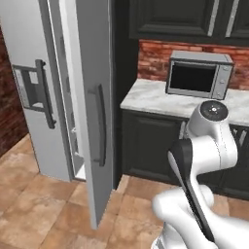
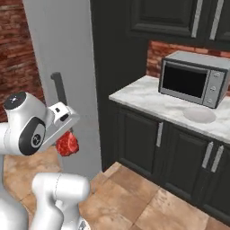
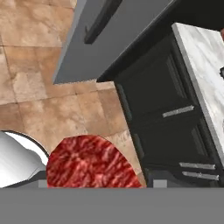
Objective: Place the steak on the counter behind the older steak on the same shelf of the fridge to maintain FIFO order. Close the fridge door when finished.
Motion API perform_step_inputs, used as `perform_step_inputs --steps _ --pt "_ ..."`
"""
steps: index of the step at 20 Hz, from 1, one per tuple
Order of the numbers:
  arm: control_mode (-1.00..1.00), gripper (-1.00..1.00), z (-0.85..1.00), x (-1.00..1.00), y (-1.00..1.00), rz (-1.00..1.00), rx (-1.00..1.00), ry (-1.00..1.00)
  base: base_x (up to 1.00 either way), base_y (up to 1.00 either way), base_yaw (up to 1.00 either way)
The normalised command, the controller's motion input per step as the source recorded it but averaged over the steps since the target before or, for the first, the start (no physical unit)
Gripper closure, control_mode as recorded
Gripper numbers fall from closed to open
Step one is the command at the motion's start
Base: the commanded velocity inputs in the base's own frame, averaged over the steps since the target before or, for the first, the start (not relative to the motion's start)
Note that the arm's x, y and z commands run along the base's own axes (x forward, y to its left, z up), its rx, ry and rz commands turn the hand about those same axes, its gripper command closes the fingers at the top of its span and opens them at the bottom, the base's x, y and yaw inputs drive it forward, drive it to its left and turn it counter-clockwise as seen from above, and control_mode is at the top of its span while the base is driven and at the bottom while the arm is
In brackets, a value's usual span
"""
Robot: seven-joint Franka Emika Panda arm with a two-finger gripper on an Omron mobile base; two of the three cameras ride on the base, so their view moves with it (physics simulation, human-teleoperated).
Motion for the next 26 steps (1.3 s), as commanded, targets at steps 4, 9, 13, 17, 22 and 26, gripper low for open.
perform_step_inputs --steps 4,9,13,17,22,26 --pt "1.00 1.00 0.00 0.00 0.00 0.00 0.00 0.00 -0.36 0.49 0.71" --pt "1.00 1.00 0.00 0.00 0.00 0.00 0.00 0.00 -0.10 0.95 0.47" --pt "1.00 1.00 0.00 0.00 0.00 0.00 0.00 0.00 0.23 1.00 0.11" --pt "1.00 1.00 0.00 0.00 0.00 0.00 0.00 0.00 0.41 0.88 -0.12" --pt "1.00 1.00 0.00 0.00 0.00 0.00 0.00 0.00 0.52 0.86 -0.37" --pt "1.00 1.00 0.00 0.00 0.00 0.00 0.00 0.00 0.68 1.00 -0.32"
